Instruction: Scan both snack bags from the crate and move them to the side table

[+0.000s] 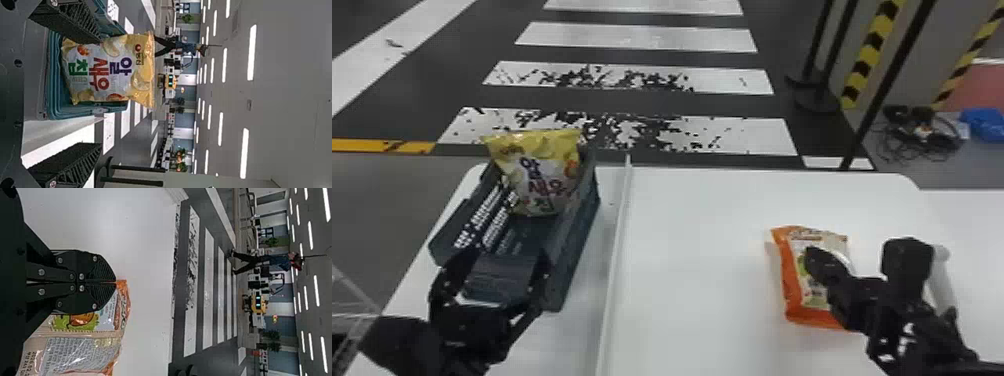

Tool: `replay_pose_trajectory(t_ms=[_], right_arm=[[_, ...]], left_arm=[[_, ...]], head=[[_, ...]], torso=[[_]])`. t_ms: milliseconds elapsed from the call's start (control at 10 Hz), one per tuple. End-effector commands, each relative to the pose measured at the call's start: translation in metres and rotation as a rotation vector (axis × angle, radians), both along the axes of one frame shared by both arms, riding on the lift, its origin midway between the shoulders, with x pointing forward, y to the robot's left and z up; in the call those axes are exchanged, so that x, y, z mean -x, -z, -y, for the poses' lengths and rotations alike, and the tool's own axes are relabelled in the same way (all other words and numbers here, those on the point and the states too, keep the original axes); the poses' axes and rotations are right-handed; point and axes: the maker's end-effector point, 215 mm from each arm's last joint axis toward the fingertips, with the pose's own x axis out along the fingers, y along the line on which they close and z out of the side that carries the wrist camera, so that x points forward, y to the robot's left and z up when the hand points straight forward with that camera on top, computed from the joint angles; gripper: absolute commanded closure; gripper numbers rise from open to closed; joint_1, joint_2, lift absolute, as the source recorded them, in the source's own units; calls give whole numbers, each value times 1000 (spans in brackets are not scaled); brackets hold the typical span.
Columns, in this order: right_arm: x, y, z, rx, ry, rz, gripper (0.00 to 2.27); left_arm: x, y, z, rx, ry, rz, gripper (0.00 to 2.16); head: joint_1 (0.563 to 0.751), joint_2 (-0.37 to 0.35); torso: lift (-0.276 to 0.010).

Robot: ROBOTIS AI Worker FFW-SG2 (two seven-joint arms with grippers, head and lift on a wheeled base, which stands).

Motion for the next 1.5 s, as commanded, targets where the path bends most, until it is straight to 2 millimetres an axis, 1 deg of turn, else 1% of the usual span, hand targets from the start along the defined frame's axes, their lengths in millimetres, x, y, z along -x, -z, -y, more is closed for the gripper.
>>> replay_pose_trajectory(t_ms=[0, 100, 200, 500, 1000, 1300, 1400], right_arm=[[-1, 10, 8, 2, 12, -5, 2192], [1, 17, 16, 7, 24, -11, 2192], [3, 22, 17, 6, 23, -15, 2192], [9, 33, 10, 0, 13, -21, 2192], [21, 57, -1, -7, -7, -45, 2192], [22, 63, -2, -8, -15, -55, 2192], [20, 58, -3, -10, -20, -41, 2196]], left_arm=[[0, 0, 0, 0, 0, 0, 60], [0, 1, 0, -1, 0, -1, 60], [0, 1, 0, -2, 0, -1, 60], [0, 1, 0, -1, 2, -2, 60], [1, 2, 1, -4, 6, -4, 63], [1, 2, 2, -3, 7, -2, 63], [1, 2, 2, -3, 6, -5, 63]], head=[[695, -24], [695, -28], [695, -37], [695, -45], [695, -30], [695, -25], [695, -26]], torso=[[-99], [-99], [-99], [-99], [-99], [-99], [-99]])
